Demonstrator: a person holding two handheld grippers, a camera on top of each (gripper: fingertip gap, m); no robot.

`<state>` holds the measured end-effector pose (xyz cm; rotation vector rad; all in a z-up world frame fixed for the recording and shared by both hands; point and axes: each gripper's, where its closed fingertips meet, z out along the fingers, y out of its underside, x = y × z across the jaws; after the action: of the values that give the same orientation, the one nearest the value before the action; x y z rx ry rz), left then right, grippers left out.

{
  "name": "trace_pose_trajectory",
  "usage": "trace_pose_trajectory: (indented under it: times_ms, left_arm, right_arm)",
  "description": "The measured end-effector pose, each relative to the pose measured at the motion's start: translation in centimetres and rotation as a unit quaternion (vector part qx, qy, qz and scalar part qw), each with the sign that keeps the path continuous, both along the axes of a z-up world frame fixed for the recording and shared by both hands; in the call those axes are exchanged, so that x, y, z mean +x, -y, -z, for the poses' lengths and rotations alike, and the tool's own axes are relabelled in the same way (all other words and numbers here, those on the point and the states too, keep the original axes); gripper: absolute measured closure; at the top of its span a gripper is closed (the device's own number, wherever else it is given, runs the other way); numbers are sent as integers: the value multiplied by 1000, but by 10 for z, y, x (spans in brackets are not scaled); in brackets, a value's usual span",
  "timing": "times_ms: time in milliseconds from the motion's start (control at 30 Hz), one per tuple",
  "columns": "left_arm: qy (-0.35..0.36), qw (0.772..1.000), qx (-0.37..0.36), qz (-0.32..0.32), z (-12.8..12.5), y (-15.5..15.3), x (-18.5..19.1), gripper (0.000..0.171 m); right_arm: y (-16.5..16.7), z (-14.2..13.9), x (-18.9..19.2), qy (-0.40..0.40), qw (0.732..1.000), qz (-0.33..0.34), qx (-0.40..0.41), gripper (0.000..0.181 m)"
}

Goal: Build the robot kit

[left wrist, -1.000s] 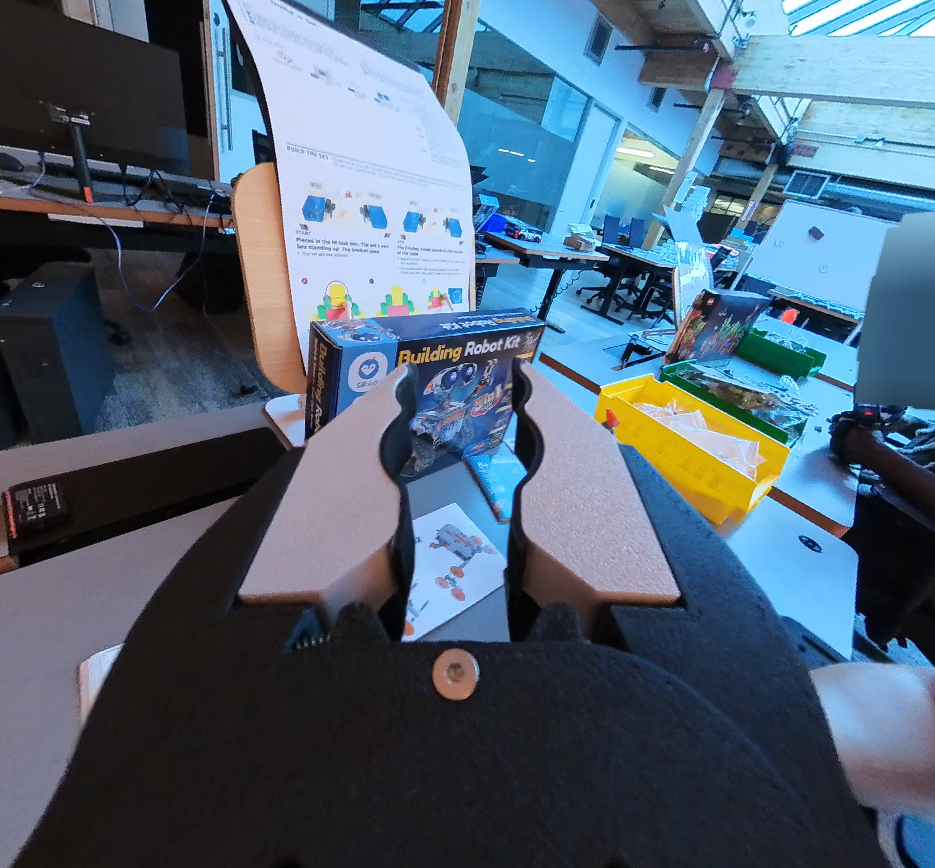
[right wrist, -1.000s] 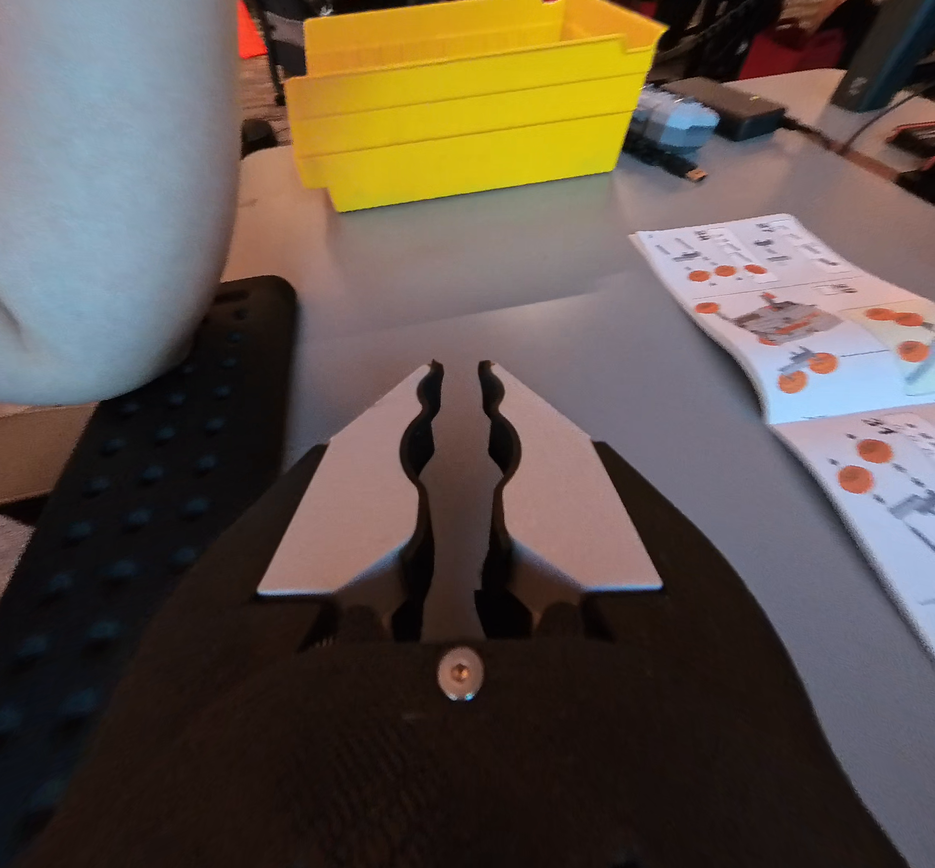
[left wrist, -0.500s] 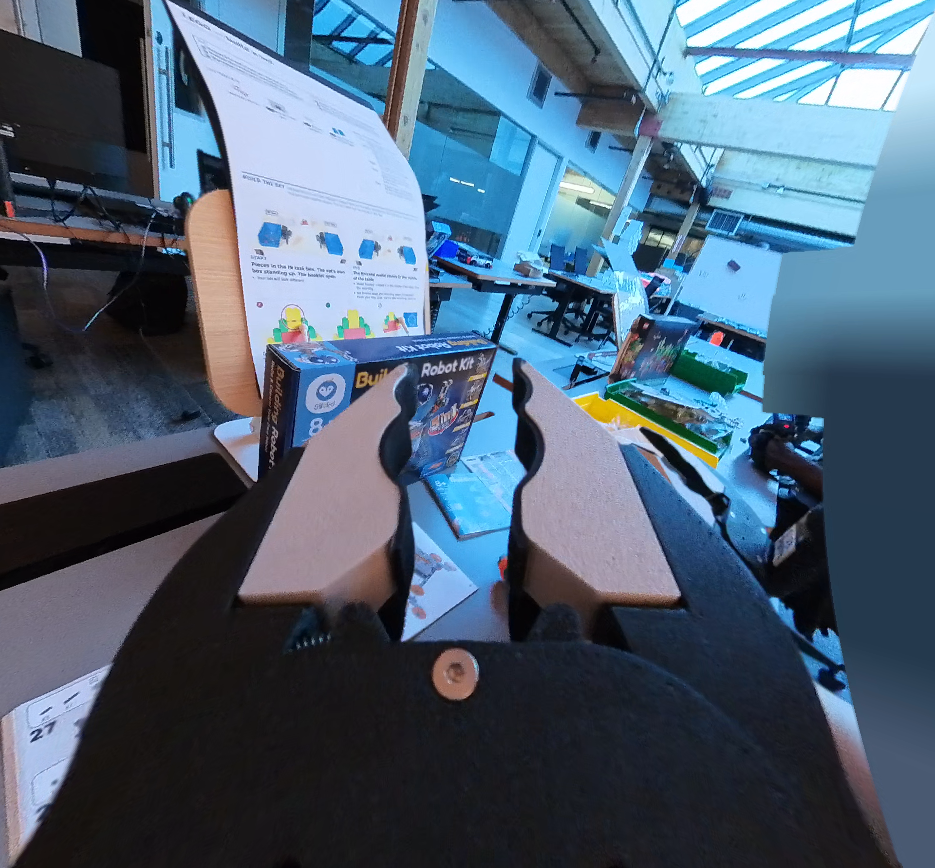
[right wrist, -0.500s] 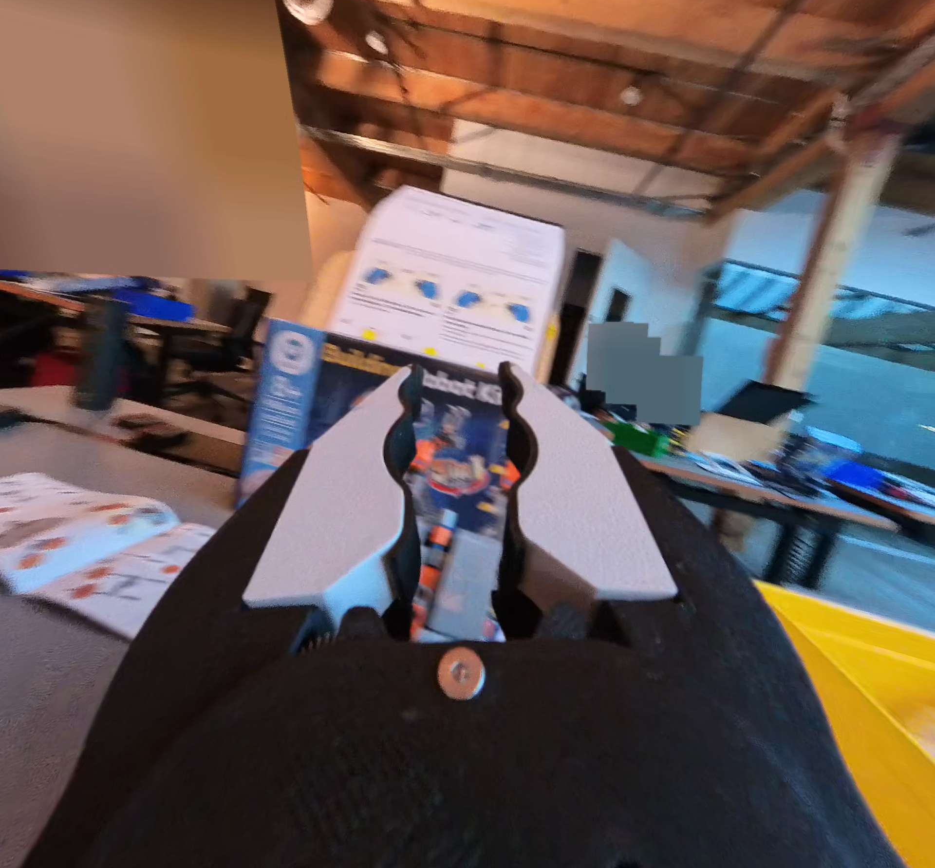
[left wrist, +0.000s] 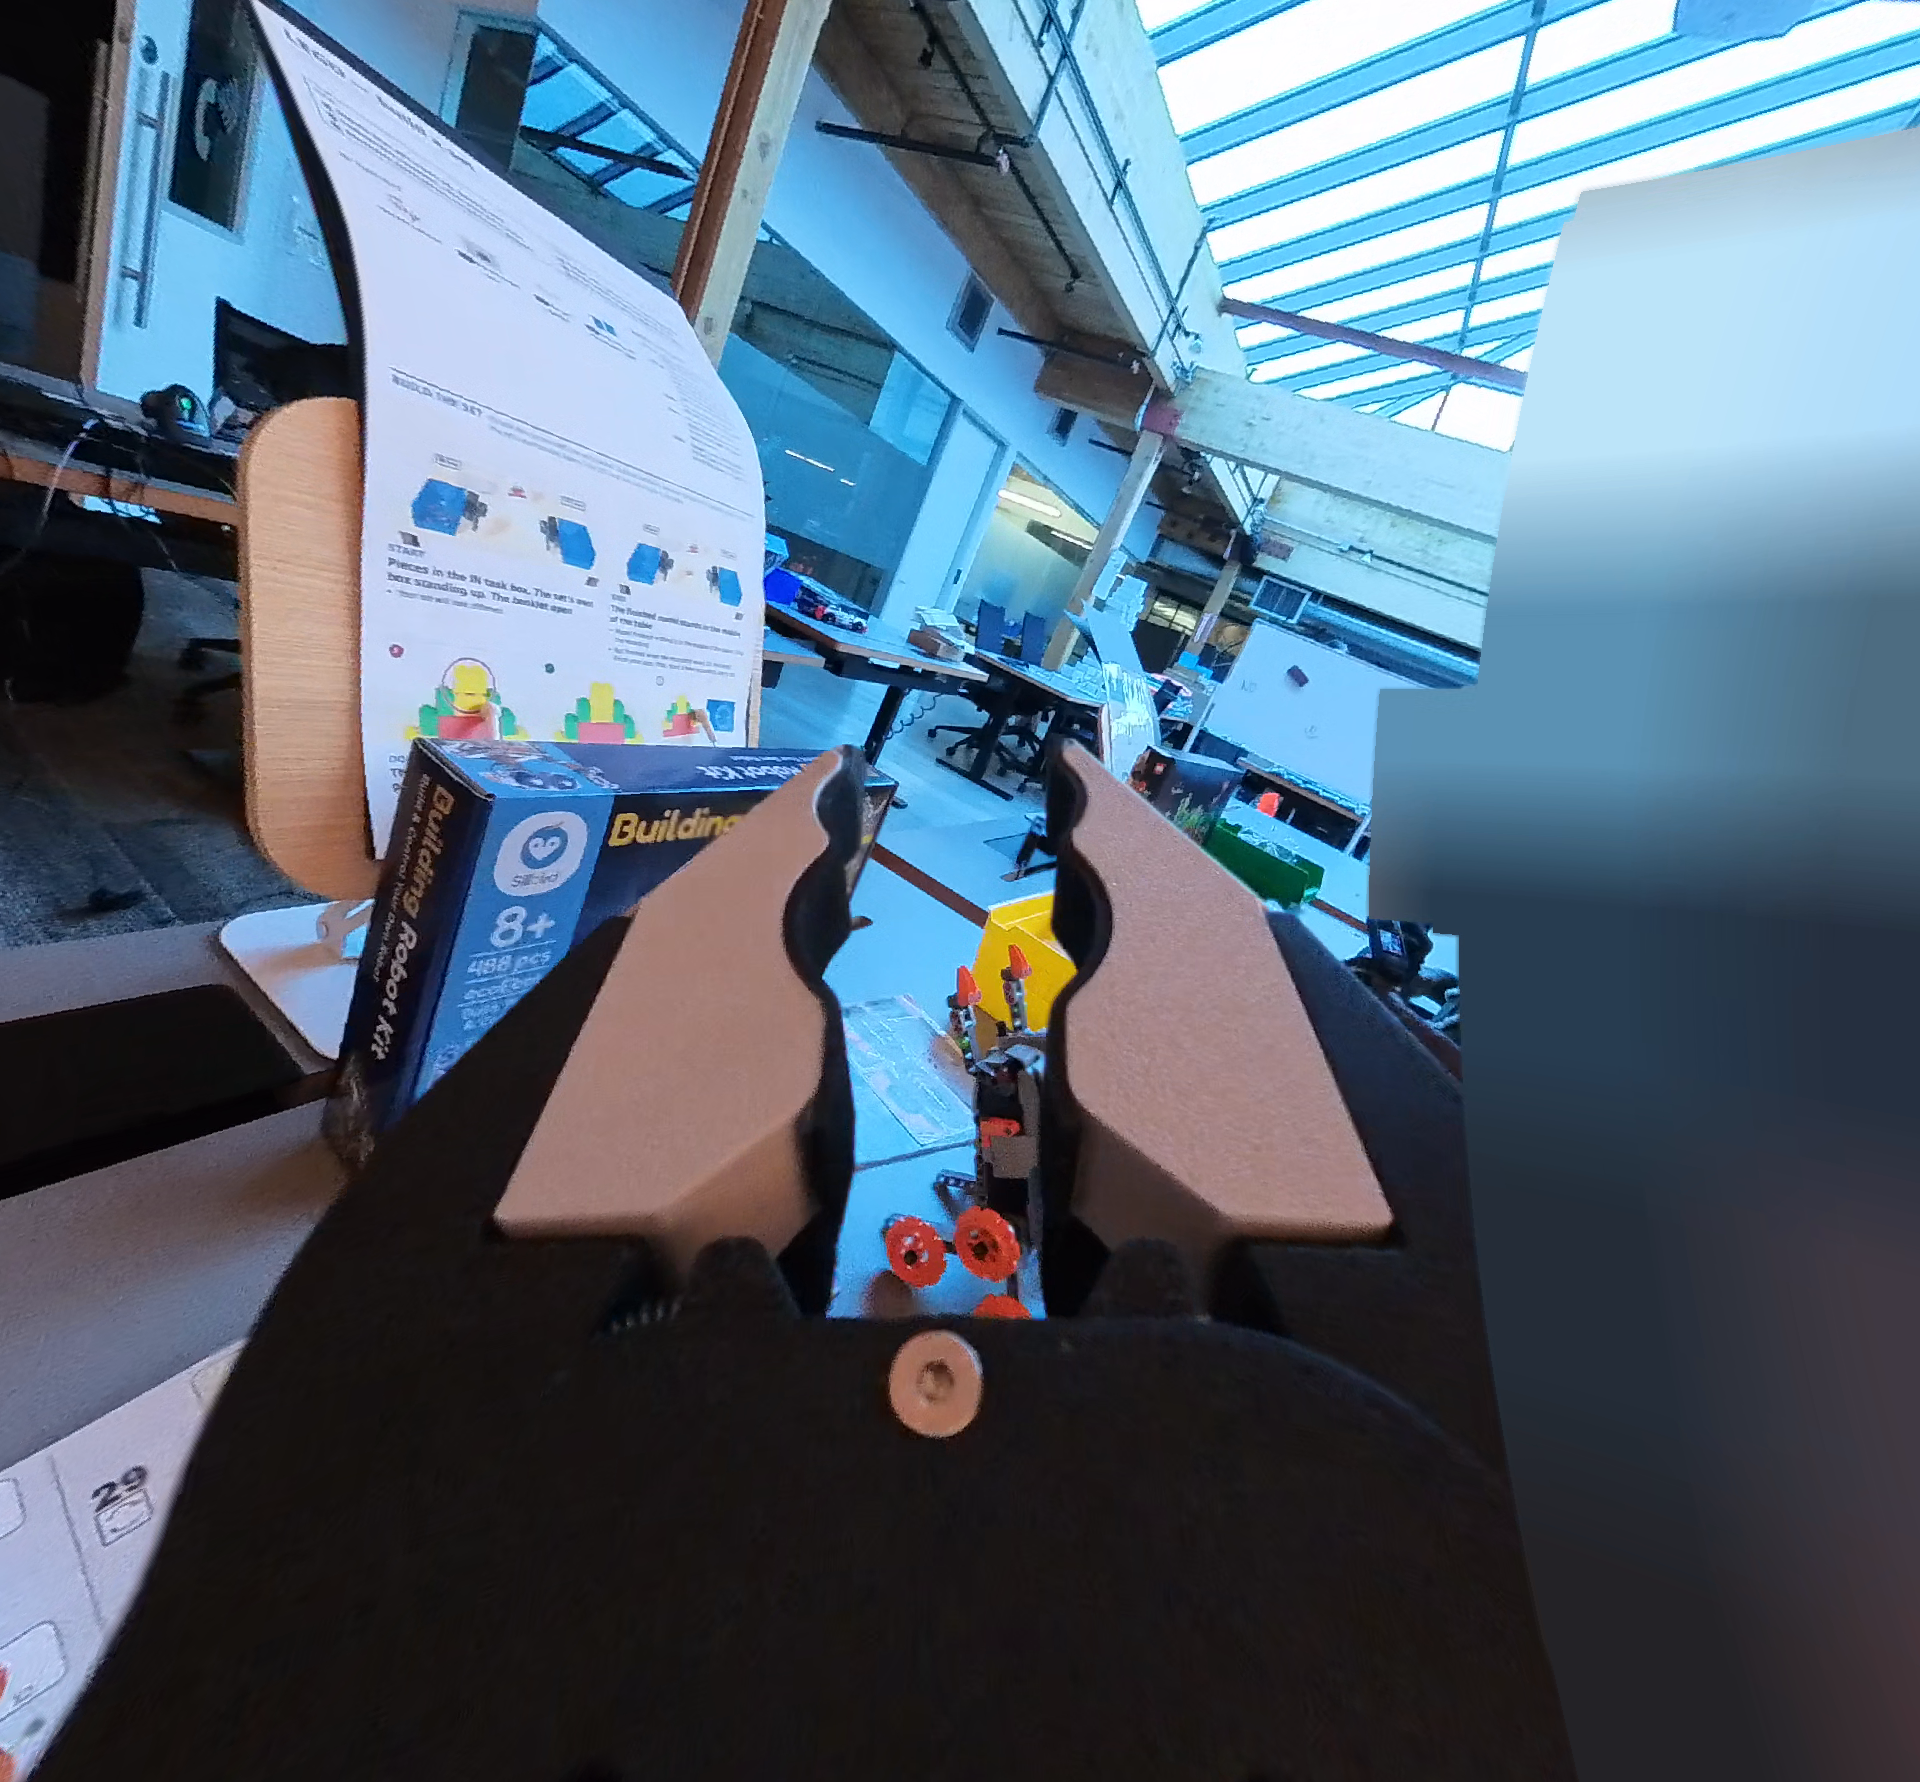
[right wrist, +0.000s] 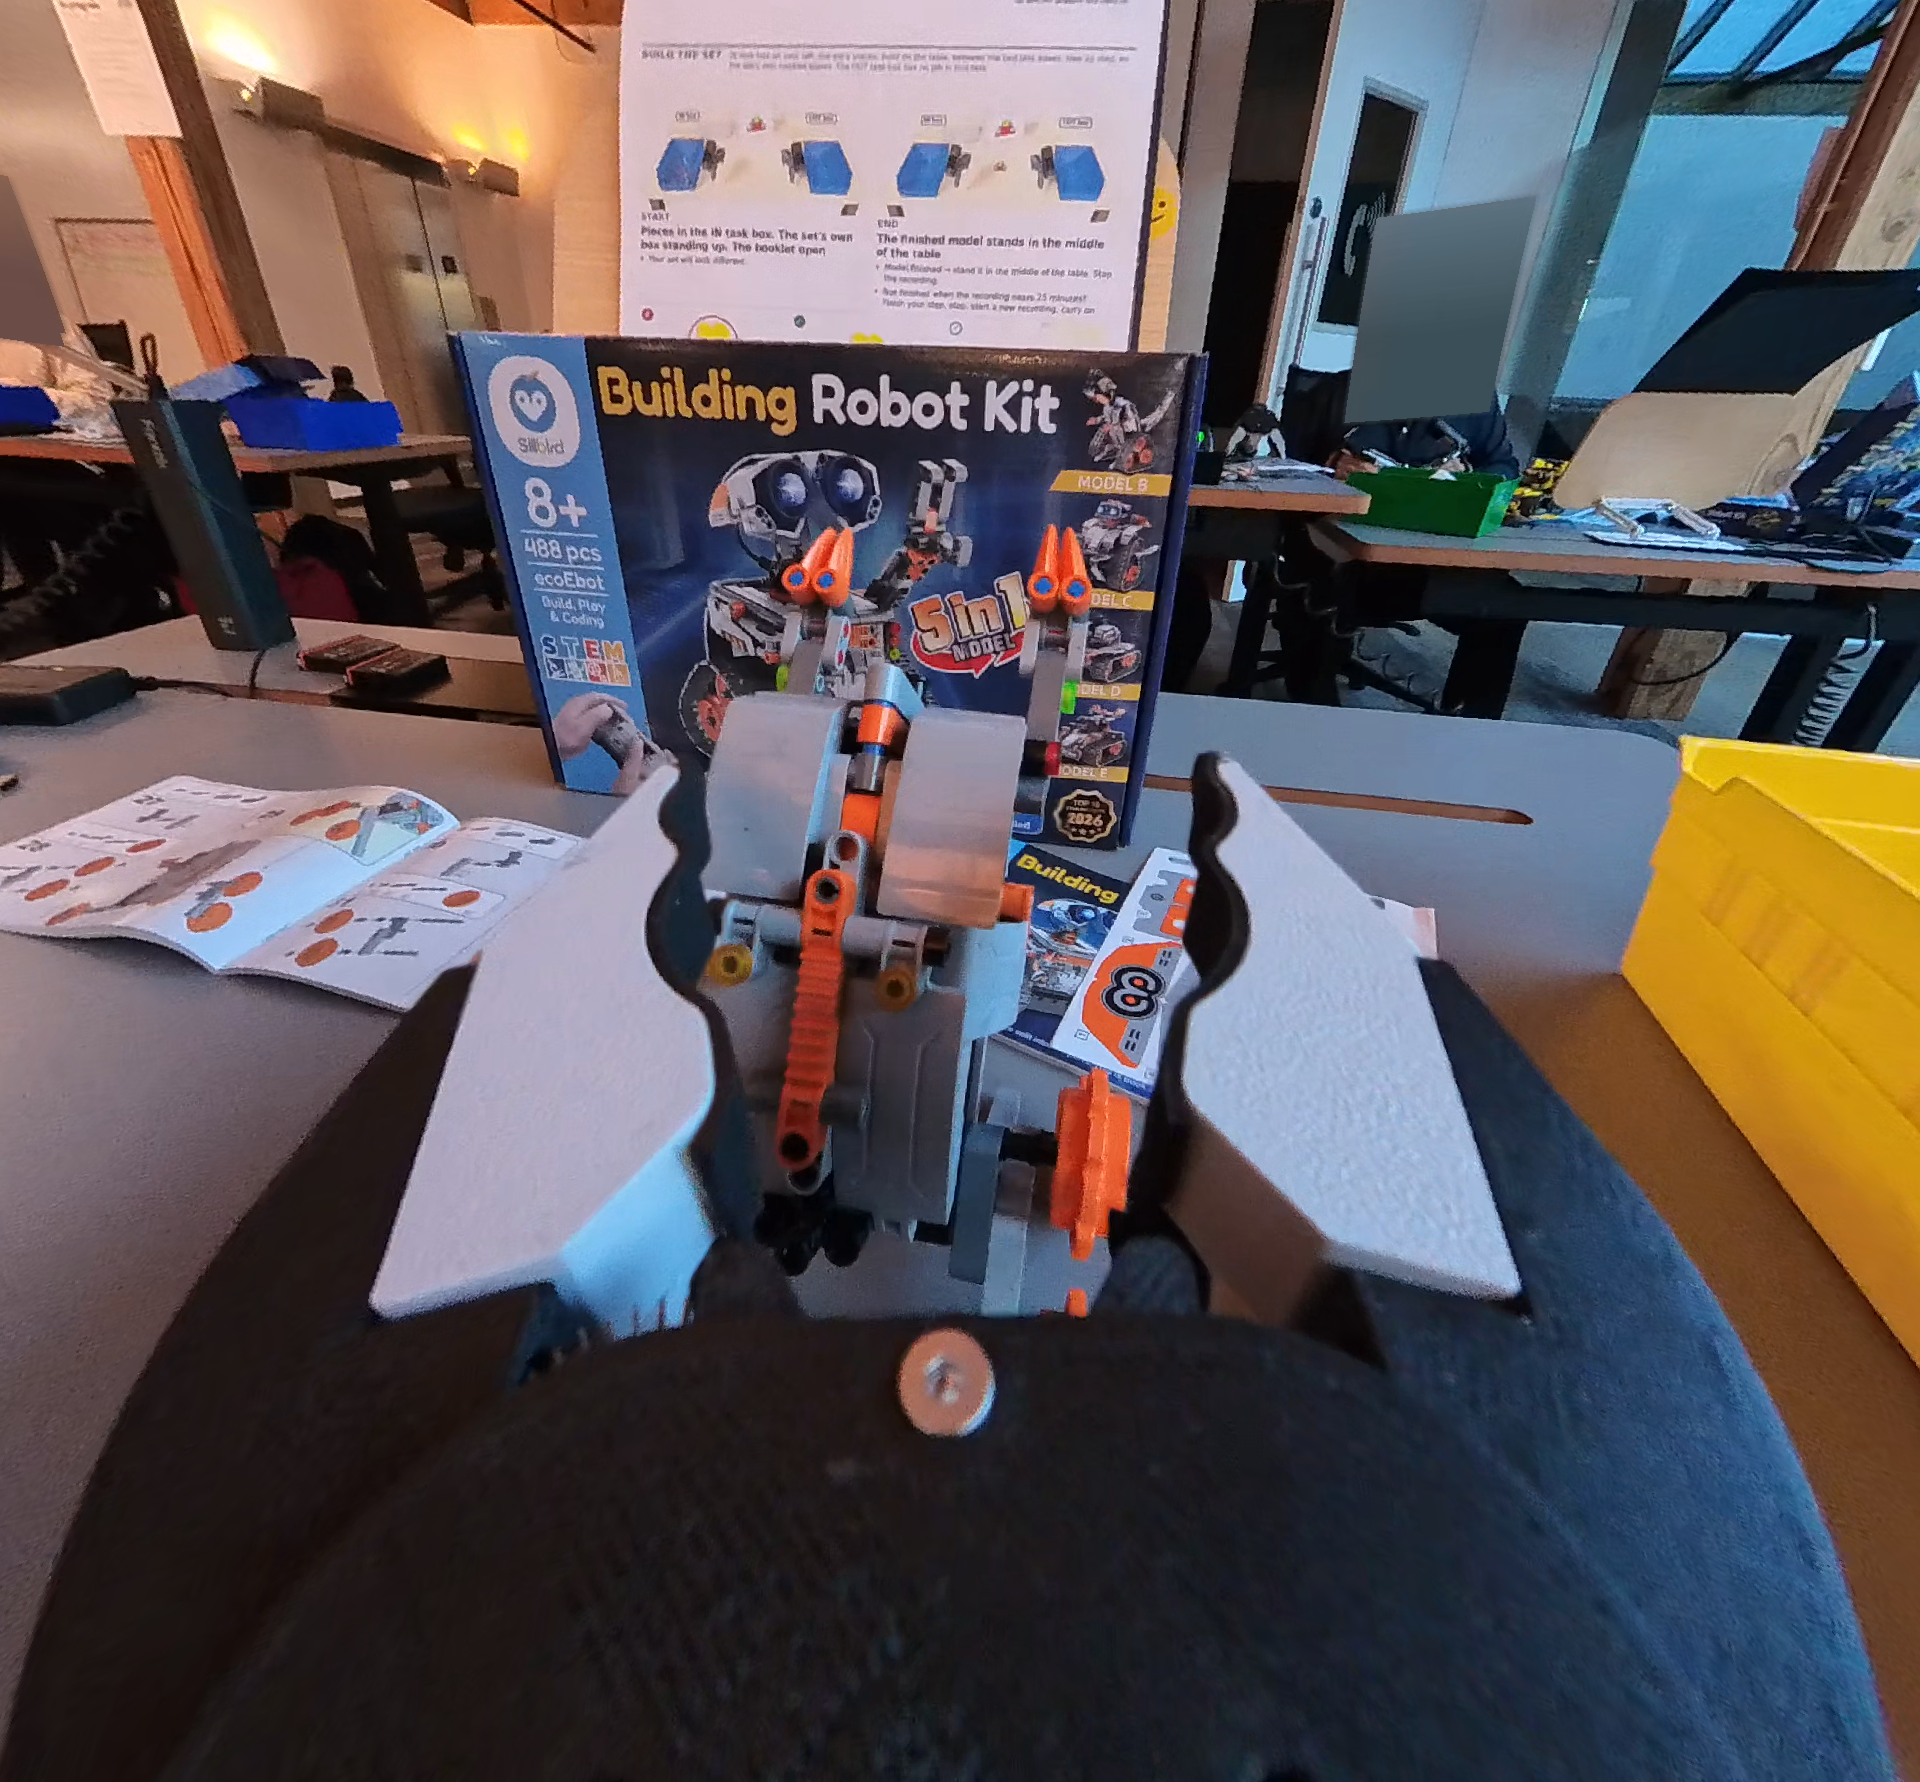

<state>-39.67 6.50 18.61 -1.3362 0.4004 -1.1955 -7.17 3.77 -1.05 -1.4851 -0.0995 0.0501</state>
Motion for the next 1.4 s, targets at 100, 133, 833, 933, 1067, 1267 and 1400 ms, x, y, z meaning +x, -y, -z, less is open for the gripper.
trace_pose_trajectory:
  times_ms: [100,133,833,933,1067,1267,1400]
  left_arm:
    - [-5,1000,-1,-9,2,-3,-2,138]
    - [-6,1000,-2,-9,3,-4,-2,138]
    - [-13,999,-23,28,14,-8,19,139]
    - [-19,999,-21,30,14,-7,21,139]
    - [-20,999,-19,32,14,-6,22,139]
    - [-16,999,-24,31,15,-8,19,139]
    - [-18,999,-24,32,15,-8,20,139]
  right_arm:
    - [-2,6,-3,-6,1000,-15,-10,95]
    - [-3,9,-4,-7,1000,-18,-17,95]
    - [8,40,-14,-51,994,-37,-87,100]
    - [8,41,-18,-63,993,-49,-89,96]
    - [1,67,-23,-37,986,-49,-156,90]
    - [-1,79,-24,-21,982,-49,-184,104]
    - [-2,79,-24,-30,981,-54,-184,104]
